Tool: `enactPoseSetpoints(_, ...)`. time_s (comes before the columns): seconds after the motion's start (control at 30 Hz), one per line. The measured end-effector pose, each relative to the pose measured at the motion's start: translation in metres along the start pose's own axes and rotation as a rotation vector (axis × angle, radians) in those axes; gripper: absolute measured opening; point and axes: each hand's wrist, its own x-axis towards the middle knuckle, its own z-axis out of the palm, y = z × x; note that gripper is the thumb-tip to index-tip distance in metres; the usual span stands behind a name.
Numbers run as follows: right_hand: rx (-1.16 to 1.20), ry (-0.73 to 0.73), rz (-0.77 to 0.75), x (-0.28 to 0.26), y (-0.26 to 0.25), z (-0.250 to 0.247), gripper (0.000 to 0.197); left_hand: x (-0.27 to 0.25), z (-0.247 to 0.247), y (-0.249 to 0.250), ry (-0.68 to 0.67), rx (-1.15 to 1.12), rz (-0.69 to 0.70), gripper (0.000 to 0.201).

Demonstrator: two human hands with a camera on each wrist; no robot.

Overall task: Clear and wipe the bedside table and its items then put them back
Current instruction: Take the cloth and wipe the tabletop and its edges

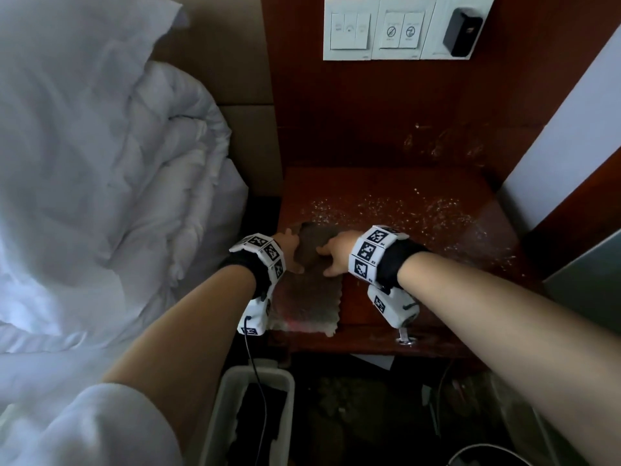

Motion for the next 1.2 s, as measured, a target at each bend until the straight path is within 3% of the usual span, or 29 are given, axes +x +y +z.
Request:
enactPoseSetpoints(0.6,0.039,0.009,-0.037,0.028,0.012,-0.006,0.061,0.032,-0.015,-0.006,0.031,-0.06,-0.003,0.092)
enactPoseSetpoints(0.97,0.062,0.009,-0.051,0.021,0.014,0.003,0.057,0.019,-0.01,-0.003,0.046,-0.061,-0.007,0.088)
enactPoseSetpoints(1.1,0.126,0.02,-0.059,0.012,0.018,0.01,0.054,0.013,-0.004,0.001,0.037,-0.07,-0.016,0.085)
enactPoseSetpoints(1.2,0.302,0.084,-0.04,0.002,0.025,0.014,0.05,0.01,-0.002,0.006,0.084,-0.097,-0.04,0.071)
